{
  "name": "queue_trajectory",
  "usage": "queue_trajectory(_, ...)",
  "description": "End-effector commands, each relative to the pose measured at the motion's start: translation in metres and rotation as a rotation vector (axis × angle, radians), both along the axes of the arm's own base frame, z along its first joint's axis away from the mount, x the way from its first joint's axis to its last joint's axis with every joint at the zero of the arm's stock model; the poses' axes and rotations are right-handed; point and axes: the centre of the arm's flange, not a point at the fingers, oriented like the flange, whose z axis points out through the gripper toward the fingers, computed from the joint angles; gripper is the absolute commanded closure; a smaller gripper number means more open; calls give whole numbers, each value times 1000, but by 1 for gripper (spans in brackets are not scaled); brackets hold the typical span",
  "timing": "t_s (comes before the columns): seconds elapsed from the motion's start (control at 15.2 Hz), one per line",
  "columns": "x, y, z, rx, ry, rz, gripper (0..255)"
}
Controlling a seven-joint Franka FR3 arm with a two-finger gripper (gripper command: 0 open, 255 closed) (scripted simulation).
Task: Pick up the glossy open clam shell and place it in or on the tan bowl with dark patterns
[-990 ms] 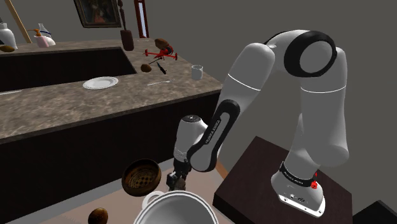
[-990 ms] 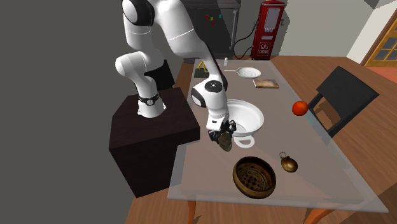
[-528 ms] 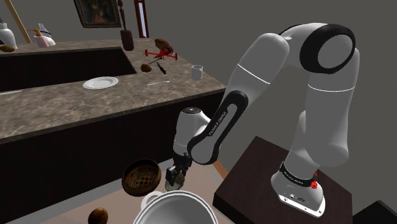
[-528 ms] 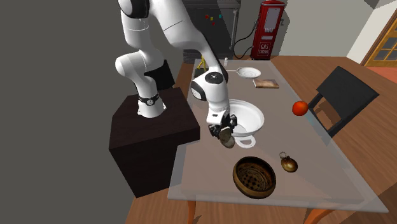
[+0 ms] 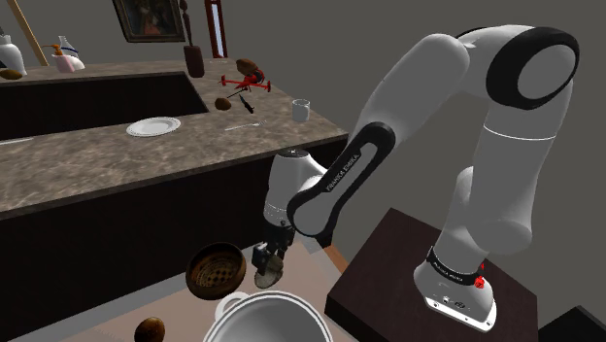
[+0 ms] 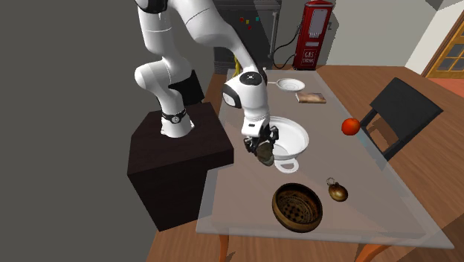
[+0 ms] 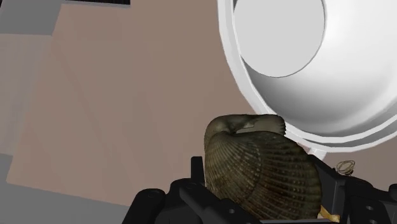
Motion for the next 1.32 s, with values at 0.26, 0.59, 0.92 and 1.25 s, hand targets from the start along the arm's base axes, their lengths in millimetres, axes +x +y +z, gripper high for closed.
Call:
queue_trajectory(0.26, 25, 9, 19, 0, 0, 0, 255)
queue_trajectory(0.59, 87, 29, 24, 0, 0, 0, 255)
queue_trajectory(0.92, 150, 50, 28, 0, 0, 0, 255)
queue_trajectory(1.25, 175, 58, 14, 0, 0, 0, 255)
